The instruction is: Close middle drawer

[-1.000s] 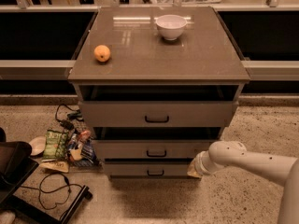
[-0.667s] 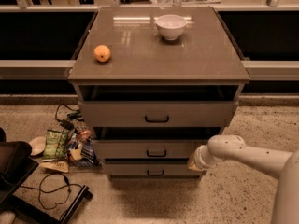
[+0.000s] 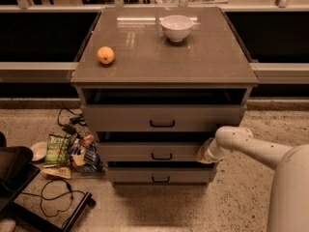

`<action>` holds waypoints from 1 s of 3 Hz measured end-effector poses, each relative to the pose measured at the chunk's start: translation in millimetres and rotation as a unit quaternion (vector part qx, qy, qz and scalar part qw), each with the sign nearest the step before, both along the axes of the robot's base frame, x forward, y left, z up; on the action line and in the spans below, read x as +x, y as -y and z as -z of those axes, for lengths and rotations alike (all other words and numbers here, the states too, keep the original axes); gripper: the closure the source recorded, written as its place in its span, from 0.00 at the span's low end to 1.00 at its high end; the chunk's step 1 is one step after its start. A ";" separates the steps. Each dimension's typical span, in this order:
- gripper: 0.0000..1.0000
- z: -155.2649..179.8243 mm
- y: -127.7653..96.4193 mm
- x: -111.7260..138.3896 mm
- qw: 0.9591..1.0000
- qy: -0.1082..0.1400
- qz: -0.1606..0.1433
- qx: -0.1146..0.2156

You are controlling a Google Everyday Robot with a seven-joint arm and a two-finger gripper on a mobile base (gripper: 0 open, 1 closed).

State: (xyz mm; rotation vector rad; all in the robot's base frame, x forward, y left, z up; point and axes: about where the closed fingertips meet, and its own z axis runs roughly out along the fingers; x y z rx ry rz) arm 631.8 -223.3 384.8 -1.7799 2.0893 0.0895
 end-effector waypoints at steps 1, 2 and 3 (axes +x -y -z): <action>1.00 -2.9 8.3 -20.3 1.000 -0.001 0.013 0.014; 1.00 -18.8 10.3 -59.1 1.000 -0.003 0.012 0.024; 1.00 -49.3 14.0 -119.6 0.999 -0.018 -0.016 0.023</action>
Offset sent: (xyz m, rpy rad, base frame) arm -0.1245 -0.0089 0.0393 0.0686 0.0285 -0.0019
